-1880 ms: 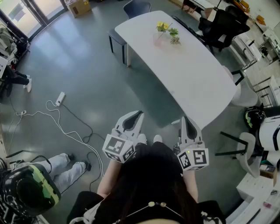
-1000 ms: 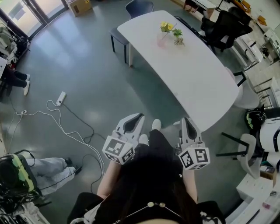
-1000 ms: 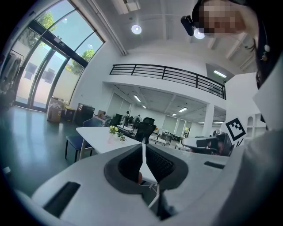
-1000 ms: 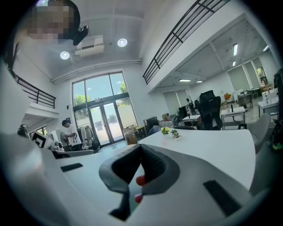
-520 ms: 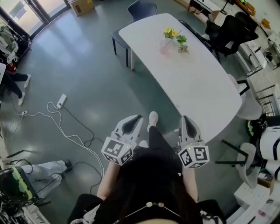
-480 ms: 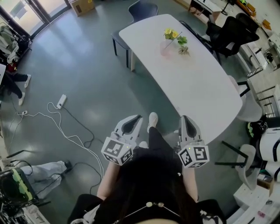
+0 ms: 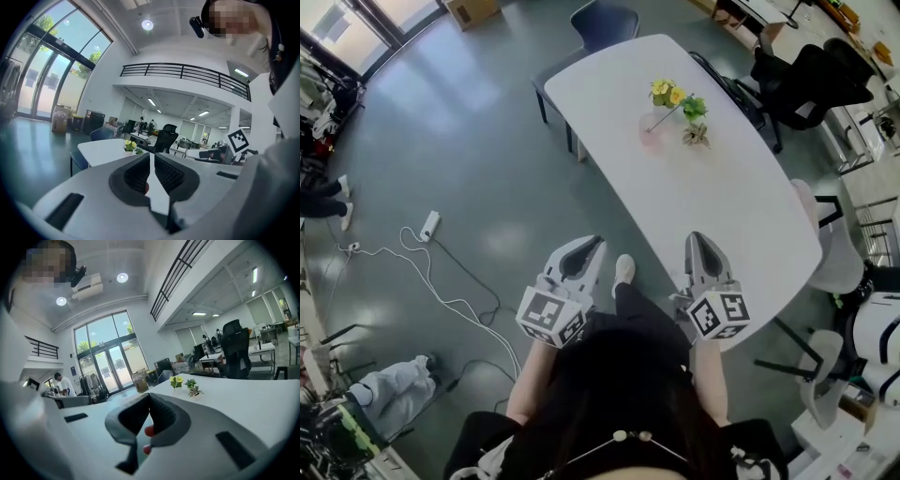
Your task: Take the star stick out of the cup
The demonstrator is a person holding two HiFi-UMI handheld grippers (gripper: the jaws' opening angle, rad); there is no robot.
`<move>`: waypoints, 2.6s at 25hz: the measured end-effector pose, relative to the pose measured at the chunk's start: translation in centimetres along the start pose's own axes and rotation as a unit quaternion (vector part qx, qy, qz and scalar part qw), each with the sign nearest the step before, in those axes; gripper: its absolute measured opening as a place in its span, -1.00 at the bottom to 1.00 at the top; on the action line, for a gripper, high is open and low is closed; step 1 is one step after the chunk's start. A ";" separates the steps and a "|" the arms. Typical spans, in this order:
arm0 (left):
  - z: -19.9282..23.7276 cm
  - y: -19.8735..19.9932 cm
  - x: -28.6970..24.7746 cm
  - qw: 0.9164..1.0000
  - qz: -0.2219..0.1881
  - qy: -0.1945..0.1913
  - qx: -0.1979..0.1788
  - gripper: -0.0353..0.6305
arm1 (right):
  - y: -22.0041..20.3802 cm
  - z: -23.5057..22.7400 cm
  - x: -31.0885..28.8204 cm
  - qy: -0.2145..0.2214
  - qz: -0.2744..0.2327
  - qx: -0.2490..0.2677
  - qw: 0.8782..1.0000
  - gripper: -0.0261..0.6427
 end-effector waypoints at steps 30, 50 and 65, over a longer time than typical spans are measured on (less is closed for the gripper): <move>18.6 6.3 -11.8 0.995 0.050 -0.072 0.052 -0.74 | -1.7 -7.6 -36.7 -0.093 0.198 0.023 0.976 -0.61; 22.4 6.6 -12.1 0.995 0.064 -0.058 0.046 -0.74 | -0.5 -6.5 -37.9 -0.115 0.161 0.012 0.980 -0.86; 20.5 7.4 -13.3 0.994 0.061 -0.091 0.017 -0.74 | 8.9 -0.5 -27.7 -0.057 -0.036 -0.038 0.997 -0.86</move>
Point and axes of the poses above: the fingertips, and each gripper's own axes: x backward along the fingers, z to its left, y out of its top, the point moved 4 cm from there along x, backward along the fingers, and after that the axes turned 12 degrees about -y, right-handed, at the moved point
